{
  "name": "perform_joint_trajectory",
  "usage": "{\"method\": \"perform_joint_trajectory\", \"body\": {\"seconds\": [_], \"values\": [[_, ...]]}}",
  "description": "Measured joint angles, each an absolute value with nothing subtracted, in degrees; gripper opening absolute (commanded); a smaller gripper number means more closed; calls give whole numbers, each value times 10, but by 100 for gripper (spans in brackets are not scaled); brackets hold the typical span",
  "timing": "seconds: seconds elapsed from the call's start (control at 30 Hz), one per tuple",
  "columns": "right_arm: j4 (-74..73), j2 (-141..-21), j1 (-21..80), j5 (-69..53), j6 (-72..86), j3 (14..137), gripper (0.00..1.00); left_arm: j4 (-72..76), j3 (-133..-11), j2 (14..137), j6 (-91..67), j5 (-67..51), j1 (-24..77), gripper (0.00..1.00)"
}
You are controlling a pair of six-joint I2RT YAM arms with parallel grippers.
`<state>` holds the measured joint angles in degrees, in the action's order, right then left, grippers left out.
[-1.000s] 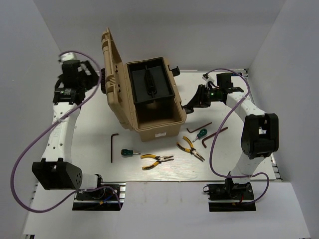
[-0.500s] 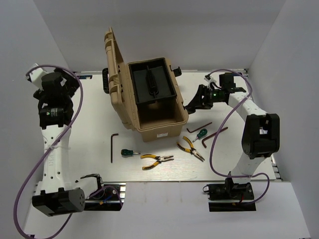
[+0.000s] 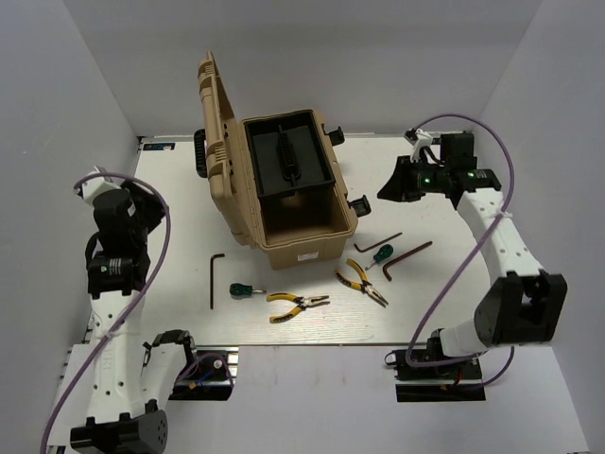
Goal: Sort the tools into containers
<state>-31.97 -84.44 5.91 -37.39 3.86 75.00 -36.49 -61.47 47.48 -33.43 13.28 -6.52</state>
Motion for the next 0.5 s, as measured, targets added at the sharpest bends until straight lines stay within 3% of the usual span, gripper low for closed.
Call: {"method": "perform_joint_trajectory", "body": {"seconds": [0.03,0.1,0.17,0.2,0.27,0.3,0.33,0.4,0.5], "values": [[-328,-827,62,-370,12,750,1,-363,-597,462,-333,122,-65,35],[-350,-790,70,-377,-49,749,0,-366,-561,437,-333,101,-65,6],[-363,-748,83,-400,-127,736,2,-372,-531,414,-333,82,-65,2],[-364,-725,93,-413,-172,722,15,-378,-521,404,-331,70,-65,4],[-362,-680,115,-434,-249,681,38,-391,-512,387,-328,50,-65,18],[-371,-660,127,-442,-290,662,49,-395,-512,379,-327,42,-65,29],[-385,-651,139,-449,-324,653,64,-397,-510,372,-325,33,-65,48],[-402,-656,165,-453,-379,659,70,-399,-504,356,-322,19,-65,63],[-402,-690,204,-434,-429,677,73,-399,-478,333,-324,-5,-65,70]]}}
